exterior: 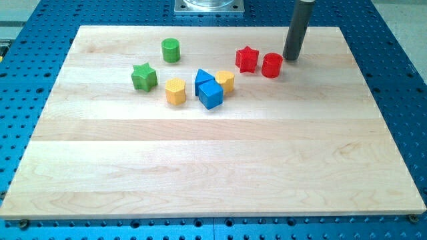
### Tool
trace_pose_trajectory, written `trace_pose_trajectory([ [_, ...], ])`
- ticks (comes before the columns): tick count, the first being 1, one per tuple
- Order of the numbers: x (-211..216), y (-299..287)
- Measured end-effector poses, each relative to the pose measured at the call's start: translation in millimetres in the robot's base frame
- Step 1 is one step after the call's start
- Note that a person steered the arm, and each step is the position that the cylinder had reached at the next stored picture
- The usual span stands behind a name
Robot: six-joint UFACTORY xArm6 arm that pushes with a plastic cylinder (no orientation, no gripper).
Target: Move the red circle towards the bottom center of the board
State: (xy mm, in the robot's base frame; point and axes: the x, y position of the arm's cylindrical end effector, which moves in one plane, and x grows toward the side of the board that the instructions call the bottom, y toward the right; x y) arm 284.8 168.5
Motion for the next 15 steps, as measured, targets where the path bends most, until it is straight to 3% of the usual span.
trace_pose_trajectory([
  [2,-50.3,-1.9],
  [3,-13.8,-32.7],
  [5,137.5,-62.5],
  [6,159.4,-56.6],
  [9,123.1,-44.9],
  [10,122.2,-74.7],
  [11,196.6,-145.0],
  [12,207.5,-159.8],
  [13,185.9,-120.2],
  [14,190.5,-146.2],
  [15,245.7,-156.5],
])
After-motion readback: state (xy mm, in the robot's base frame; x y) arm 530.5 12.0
